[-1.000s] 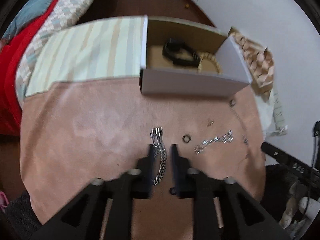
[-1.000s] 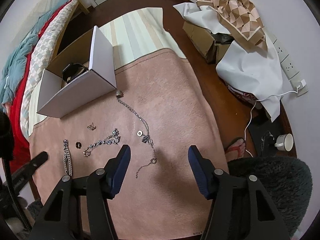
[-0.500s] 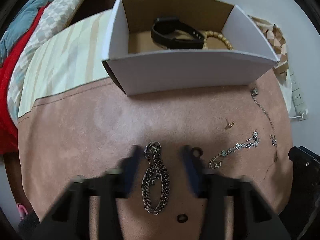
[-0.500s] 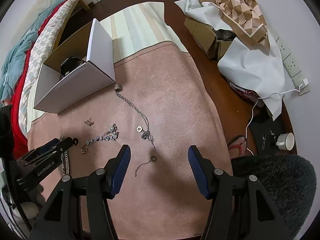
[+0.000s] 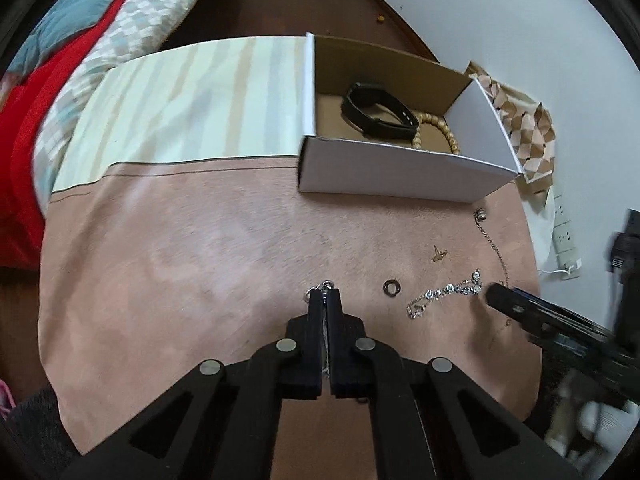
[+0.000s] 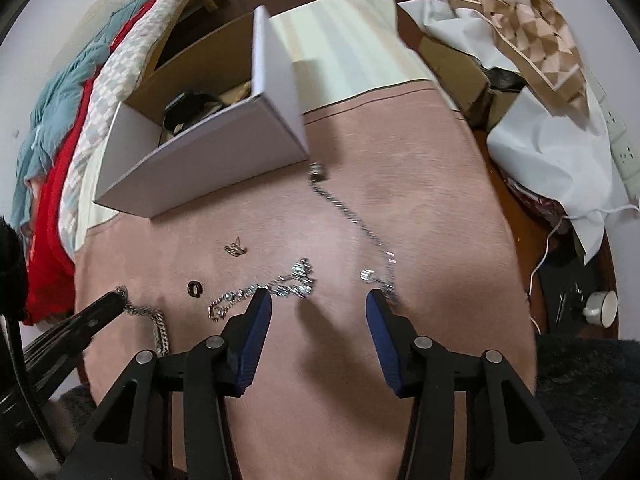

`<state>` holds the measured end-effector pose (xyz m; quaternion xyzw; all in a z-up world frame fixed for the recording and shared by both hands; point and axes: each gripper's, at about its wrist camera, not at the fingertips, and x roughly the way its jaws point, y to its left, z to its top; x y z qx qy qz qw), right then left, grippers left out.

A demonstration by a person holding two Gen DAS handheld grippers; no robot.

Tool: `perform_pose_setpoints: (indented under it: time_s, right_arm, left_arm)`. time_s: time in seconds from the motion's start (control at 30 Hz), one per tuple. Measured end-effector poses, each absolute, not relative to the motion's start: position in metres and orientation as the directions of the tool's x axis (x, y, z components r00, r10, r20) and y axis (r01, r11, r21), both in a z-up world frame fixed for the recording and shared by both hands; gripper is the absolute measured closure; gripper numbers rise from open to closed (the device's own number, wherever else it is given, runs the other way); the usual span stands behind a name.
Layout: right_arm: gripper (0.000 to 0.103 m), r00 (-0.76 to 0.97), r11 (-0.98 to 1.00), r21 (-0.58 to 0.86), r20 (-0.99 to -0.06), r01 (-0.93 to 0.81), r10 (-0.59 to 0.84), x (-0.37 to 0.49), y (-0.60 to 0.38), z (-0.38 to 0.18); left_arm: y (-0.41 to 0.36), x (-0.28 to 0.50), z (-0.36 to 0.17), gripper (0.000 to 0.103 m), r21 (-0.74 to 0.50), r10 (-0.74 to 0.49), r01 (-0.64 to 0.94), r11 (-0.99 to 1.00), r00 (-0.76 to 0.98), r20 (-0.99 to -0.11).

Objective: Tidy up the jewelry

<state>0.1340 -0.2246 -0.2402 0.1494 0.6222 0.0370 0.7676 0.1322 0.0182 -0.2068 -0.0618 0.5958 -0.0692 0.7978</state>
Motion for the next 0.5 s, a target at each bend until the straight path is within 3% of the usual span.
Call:
perform_pose_setpoints:
  time_s: [0.13,0.2,0.27,0.33,0.5]
  right_arm:
    - [0.052,0.250,0.976,0.203,-0.952,0.082,0.177,0.139,-0.204,-0.246]
    - [0.066,0.260,0.988,0.148,-0.957,0.052,0.130,0.141,-0.193,-0.246]
    - [0.097,0.251,0.992,0.125,-0.961,0.030,0.114,0.143,-0.186,-0.246]
    - [0.098,0.253,0.990,0.137,-0.959,0.030,0.126,0.144,-0.185,-0.246]
    - [0.098,0.243,0.988,0.150,-0.960,0.031,0.138,0.139,-0.187,-0.246]
  left_arm:
    - [0.023,0.128,-0.204,0.103,-0.188,-0.189,0.032,0.982,0.290,-0.938]
    - [0.027,0.125,-0.204,0.103,-0.200,-0.200,0.029,0.979,0.291,-0.936]
    - [0.023,0.130,-0.208,0.102,-0.214,-0.211,0.023,0.977,0.284,-0.935]
    - [0.019,0.133,-0.215,0.096,-0.217,-0.212,0.009,0.976,0.252,-0.944]
    - [0.024,0.141,-0.250,0.097,-0.177,-0.165,-0.067,0.982,0.157,-0.974]
